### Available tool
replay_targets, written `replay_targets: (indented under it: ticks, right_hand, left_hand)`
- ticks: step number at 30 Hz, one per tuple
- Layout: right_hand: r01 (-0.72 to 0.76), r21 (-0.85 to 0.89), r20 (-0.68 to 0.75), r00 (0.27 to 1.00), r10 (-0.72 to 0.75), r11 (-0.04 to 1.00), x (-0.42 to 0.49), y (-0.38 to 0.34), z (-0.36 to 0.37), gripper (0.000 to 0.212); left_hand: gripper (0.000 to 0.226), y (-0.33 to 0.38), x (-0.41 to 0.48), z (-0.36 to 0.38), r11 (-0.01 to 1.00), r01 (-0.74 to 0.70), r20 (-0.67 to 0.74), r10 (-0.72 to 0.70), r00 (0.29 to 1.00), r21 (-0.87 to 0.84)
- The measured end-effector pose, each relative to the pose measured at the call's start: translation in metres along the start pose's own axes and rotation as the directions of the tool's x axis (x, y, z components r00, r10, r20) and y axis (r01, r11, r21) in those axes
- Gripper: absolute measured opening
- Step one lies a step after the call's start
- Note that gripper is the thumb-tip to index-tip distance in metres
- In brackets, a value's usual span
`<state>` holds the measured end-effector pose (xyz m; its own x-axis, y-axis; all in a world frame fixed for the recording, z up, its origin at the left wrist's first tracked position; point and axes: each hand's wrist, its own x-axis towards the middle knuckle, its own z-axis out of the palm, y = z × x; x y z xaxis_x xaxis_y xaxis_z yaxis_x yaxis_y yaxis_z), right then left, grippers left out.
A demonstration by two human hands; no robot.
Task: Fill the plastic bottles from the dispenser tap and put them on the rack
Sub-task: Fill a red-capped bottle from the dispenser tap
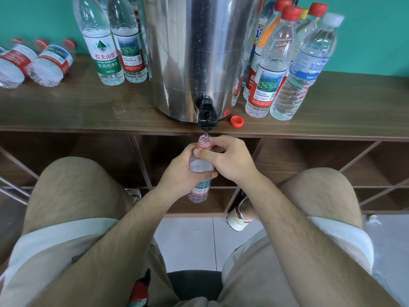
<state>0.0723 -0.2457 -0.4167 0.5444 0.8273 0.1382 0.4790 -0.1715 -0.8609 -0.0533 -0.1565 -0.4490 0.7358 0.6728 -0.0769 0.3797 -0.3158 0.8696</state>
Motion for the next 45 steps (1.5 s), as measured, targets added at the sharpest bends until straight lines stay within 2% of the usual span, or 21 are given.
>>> replay_targets:
  ticks: [45]
  right_hand:
    - [-0.010,-0.018,0.010,1.000,0.010,1.000,-0.0010,-0.0003,0.0001,0.022]
  left_hand:
    - [0.080,-0.0057,0.0009,0.0012,0.999,-0.029,0.004,0.029,1.000,-0.016]
